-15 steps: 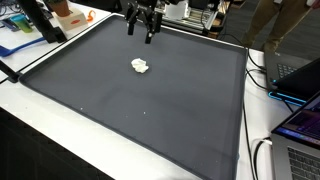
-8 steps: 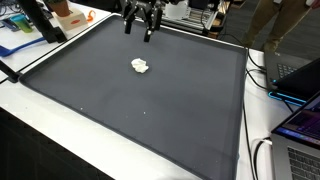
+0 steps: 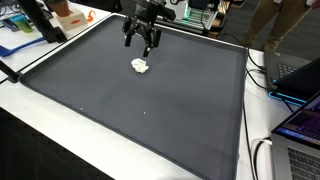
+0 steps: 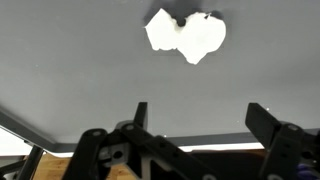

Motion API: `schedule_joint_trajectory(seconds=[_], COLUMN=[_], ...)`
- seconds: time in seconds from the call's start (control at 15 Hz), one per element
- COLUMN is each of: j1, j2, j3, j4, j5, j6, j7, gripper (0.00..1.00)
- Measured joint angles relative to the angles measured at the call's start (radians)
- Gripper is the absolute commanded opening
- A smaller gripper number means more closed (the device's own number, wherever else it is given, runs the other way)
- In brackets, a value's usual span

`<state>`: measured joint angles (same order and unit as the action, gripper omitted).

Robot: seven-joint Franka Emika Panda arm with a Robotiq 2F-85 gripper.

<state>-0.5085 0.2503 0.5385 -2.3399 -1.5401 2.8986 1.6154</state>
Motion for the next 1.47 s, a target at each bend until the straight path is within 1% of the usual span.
schedule_joint_trajectory(seconds=[0.2, 0.27, 1.13, 1.47], j1=[0.013, 0.013, 0.014, 0.015], j2=[0.086, 0.101, 0.082, 0.071], j3=[-0.003, -0.003, 0.011, 0.009], j4=[0.04, 0.047, 0.049, 0.05], j5=[-0.092, -0.099, -0.08, -0.167], j6=[-0.017, -0.017, -0.017, -0.026], j7=[0.089, 0.096, 0.074, 0.156], gripper=[1.0, 1.0, 1.0, 1.0])
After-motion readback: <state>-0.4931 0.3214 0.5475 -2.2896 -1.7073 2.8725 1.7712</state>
